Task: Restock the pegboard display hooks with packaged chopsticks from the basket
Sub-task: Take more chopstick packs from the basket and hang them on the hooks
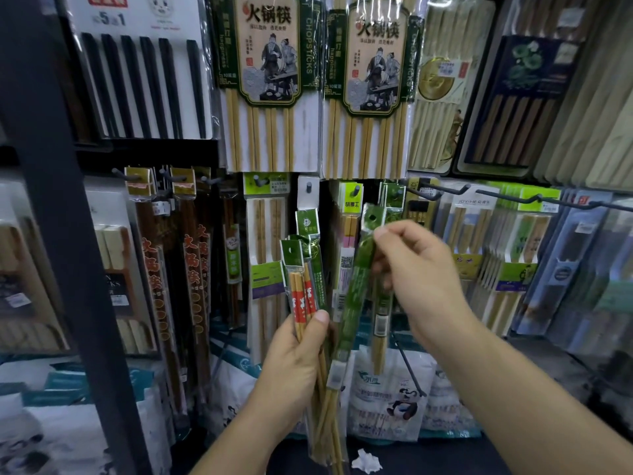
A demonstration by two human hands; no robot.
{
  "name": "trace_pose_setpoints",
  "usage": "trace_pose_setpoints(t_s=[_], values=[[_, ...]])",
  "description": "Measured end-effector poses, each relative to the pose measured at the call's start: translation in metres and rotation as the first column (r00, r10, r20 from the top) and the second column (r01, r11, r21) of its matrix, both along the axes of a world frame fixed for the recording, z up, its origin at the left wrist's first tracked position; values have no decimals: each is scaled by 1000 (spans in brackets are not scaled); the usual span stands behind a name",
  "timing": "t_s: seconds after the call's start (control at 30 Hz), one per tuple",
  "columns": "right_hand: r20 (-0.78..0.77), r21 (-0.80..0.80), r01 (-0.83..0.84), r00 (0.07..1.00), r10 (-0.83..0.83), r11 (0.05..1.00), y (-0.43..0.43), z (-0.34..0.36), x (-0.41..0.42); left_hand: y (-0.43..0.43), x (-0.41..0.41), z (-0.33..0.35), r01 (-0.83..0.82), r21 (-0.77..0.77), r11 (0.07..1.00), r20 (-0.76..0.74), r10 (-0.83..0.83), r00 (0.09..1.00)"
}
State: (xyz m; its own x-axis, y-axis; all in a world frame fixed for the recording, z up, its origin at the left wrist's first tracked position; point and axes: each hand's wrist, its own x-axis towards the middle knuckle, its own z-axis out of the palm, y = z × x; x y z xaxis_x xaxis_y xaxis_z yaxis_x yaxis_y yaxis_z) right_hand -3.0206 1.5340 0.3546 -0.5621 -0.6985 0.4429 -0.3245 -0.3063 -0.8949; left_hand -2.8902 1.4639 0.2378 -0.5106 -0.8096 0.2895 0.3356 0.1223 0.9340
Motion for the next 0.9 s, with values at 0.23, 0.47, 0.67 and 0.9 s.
trace_pose_setpoints(t_s=[0.23,0.47,0.67,0.9], values=[[39,-74,185,982,-183,980,-11,23,-29,2,1,4,92,60,994,-42,-90,995],[42,-61,229,973,-226,972,-20,21,-38,2,0,4,101,67,993,-17,-100,995],[0,-72,263,965,-263,962,-22,22,-42,3,1,5,92,72,993,-8,-92,996],[-74,-41,297,951,-300,954,-27,15,-45,3,1,4,84,66,994,12,-85,996]])
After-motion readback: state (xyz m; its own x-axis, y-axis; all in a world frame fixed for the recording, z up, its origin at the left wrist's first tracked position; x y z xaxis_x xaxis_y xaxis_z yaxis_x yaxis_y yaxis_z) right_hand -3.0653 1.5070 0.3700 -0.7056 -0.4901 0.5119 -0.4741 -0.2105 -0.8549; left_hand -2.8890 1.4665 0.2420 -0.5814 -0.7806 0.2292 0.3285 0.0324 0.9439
